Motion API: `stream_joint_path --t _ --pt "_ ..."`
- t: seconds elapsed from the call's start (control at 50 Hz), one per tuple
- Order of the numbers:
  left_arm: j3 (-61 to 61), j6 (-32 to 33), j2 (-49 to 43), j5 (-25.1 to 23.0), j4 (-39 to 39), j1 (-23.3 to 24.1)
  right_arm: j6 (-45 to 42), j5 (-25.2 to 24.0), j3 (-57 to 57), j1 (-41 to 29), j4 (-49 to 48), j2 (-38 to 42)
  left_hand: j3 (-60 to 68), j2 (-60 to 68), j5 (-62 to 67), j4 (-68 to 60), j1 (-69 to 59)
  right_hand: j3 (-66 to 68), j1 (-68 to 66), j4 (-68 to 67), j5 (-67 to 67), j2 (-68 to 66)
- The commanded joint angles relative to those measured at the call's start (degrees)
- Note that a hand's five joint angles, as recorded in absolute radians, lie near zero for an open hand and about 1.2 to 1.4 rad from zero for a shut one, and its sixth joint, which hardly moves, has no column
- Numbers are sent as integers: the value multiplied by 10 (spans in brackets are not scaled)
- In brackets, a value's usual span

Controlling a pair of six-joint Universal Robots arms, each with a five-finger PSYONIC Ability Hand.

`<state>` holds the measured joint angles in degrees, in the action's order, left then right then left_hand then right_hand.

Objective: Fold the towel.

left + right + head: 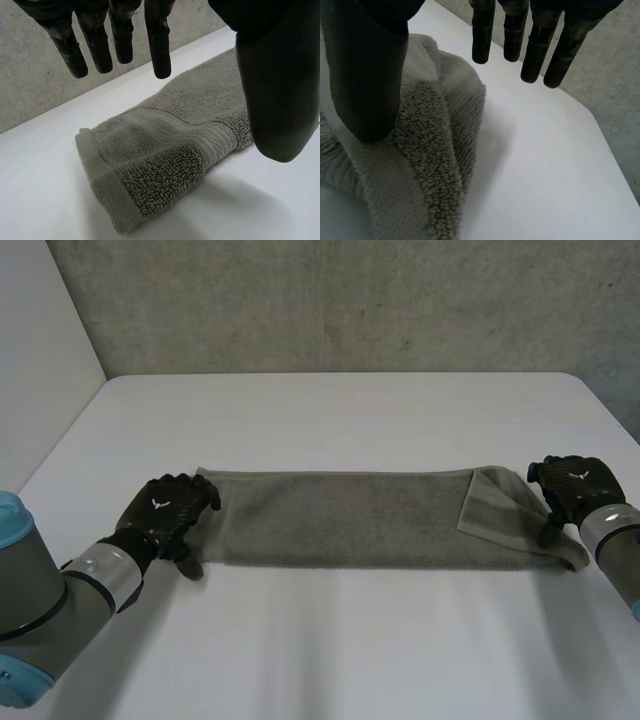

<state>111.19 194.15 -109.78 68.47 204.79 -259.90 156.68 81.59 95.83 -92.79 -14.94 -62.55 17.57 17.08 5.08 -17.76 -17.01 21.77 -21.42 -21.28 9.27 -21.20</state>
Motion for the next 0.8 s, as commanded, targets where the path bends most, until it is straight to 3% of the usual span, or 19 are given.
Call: stream_joint_path --t 0.02,0.2,0.8 --pt "0 1 -2 0 1 0 -2 4 -4 -3 4 6 -33 -28 -8 35 28 -39 36 35 -15 34" --pt "-1 1 -5 0 1 1 -14 -2 11 -26 18 -4 -35 -30 -10 37 29 -70 66 65 -45 64" --pt "-2 4 -18 0 7 1 -30 13 -51 -56 -20 72 -33 -28 -8 35 28 -50 46 45 -25 44"
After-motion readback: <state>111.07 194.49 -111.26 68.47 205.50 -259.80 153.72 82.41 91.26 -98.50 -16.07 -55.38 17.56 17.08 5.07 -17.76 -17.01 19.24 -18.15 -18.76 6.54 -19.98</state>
